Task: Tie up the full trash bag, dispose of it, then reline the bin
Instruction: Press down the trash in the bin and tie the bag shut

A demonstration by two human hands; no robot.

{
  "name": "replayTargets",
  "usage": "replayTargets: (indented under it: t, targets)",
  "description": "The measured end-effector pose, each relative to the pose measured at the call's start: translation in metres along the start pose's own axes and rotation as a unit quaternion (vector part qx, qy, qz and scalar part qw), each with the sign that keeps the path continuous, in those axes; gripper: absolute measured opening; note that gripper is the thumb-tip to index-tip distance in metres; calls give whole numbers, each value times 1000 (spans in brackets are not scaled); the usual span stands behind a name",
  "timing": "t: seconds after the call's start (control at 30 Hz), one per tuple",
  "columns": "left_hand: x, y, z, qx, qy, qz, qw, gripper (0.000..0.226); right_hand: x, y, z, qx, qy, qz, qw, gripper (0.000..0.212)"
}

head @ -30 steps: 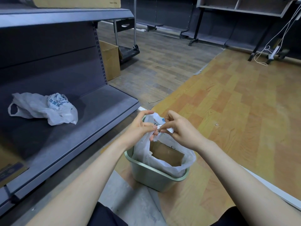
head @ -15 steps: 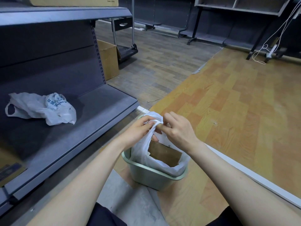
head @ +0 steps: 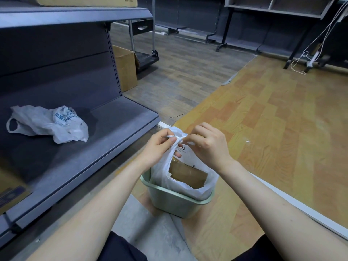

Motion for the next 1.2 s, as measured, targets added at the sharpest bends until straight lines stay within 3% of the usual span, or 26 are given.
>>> replayTargets:
  t: [0.37,0.67,0.83,0.97,1.03,1.13,1.2]
  targets:
    - [6,12,-2,11,-9,-64,998,12,2,-4,-4,0,-48,8,999,23]
    - [11,27,-10,-102,-76,-134,983,17,4,0,-6,-4,-61,34,998,23]
    - [9,39,-15,-68,-78,-176,979,25,-1,3,-4,-22,-86,62,994,23]
    - [6,52,-5,-6,-53,-216,975,26,-2,1,-12,-103,-132,65,984,26]
    - [8,67,28,17,19,-243,970,29,24,-2,-44,-162,-230,99,955,30]
    - [20,76,81,7,152,-239,959,31,94,-8,-84,-263,-423,216,840,36]
    - [18,77,94,-4,172,-220,960,34,108,-8,-93,-270,-446,237,820,34]
Point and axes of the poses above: each hand's wrist, its own x-axis away from the middle knuckle, its own y-axis out of the back of the hand, z = x × y, the point moved 7 cm from there along -x, towards the middle knuckle, and after that the axes turned 15 degrees about -x, right-handed, at the moved point
